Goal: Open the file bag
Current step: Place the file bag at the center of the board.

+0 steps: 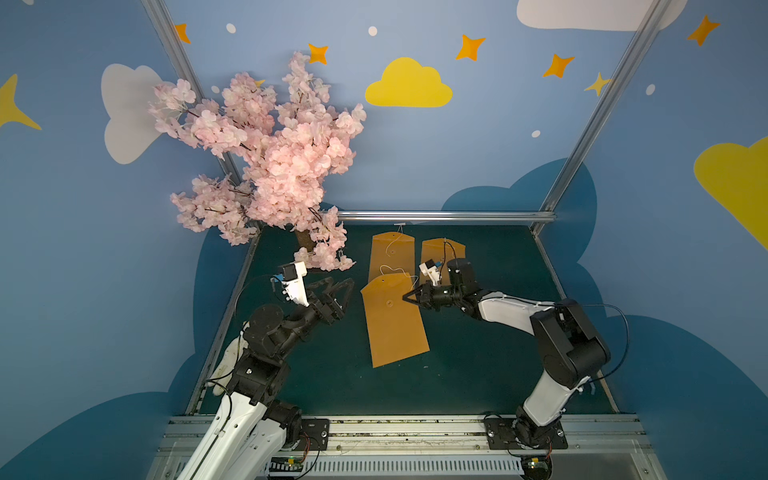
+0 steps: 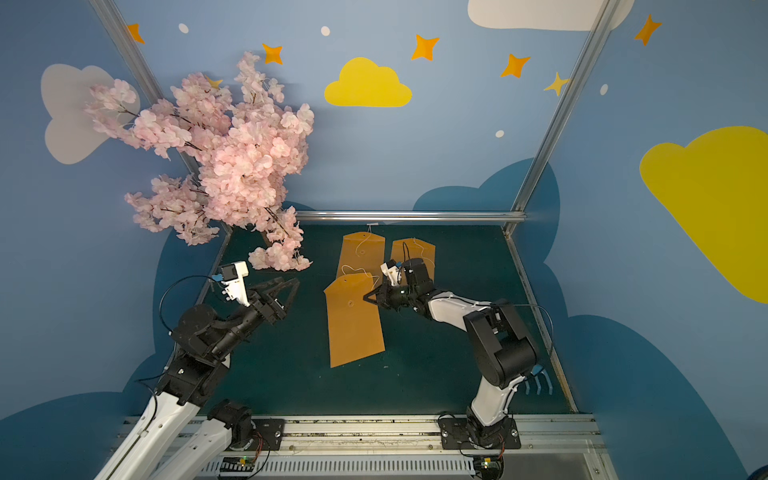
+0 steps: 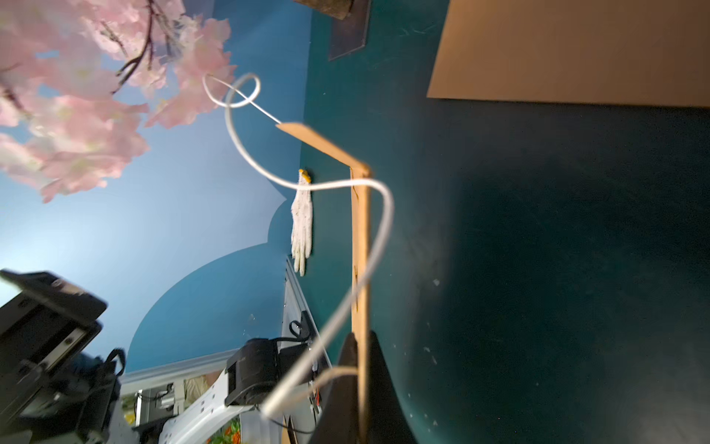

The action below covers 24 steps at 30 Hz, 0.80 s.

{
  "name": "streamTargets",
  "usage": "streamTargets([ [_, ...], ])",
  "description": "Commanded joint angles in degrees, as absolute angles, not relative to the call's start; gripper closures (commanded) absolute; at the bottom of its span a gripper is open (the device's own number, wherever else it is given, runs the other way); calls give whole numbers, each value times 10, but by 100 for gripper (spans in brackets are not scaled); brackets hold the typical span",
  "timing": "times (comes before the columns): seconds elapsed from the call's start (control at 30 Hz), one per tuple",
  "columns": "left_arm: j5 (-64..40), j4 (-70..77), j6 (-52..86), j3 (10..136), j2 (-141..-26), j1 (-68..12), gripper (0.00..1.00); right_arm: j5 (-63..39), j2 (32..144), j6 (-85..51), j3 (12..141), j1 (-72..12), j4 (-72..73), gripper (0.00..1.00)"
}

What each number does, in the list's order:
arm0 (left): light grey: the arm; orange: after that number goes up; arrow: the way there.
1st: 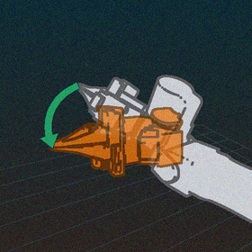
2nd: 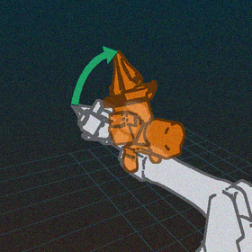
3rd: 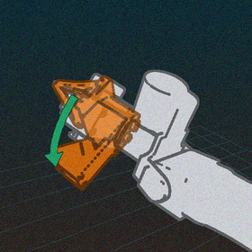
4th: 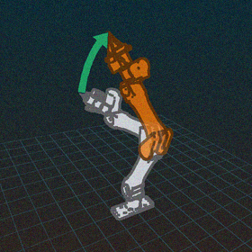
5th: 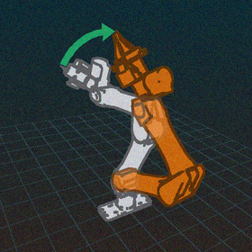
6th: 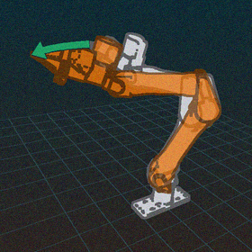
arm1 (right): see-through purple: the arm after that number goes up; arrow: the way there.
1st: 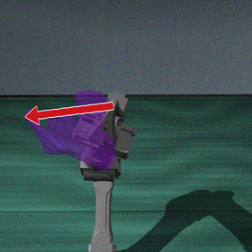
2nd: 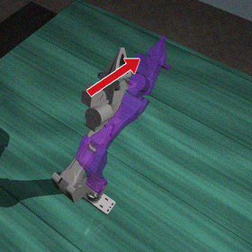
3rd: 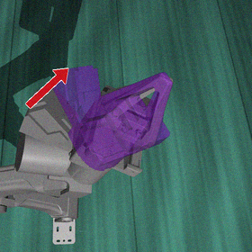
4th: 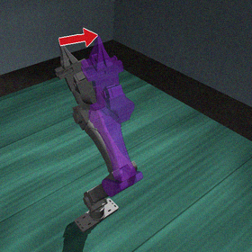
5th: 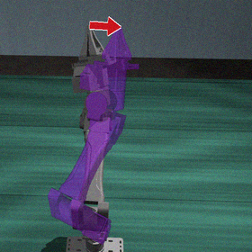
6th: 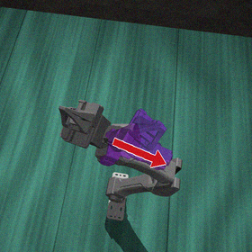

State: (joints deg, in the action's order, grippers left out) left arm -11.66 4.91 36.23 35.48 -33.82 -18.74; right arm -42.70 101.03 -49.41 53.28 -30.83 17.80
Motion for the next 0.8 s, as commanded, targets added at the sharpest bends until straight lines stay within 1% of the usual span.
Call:
streamTargets([
  [0.0, -104, 30, 360, 347, -319, -185, 14, -364, 1022, -549, 521, -328, 254, 100],
  [0.17, -96, 18, 359, 345, -303, -185, 13, -312, 1047, -576, 513, -356, 274, 100],
  [0.47, -91, 8, 357, 341, -292, -185, 13, -283, 1098, -627, 512, -375, 325, 100],
  [0.7, -85, 7, 356, 338, -289, -185, 12, -283, 1117, -629, 517, -379, 320, 100],
  [0.77, -84, 6, 355, 338, -289, -185, 12, -284, 1121, -630, 517, -380, 320, 98],
])
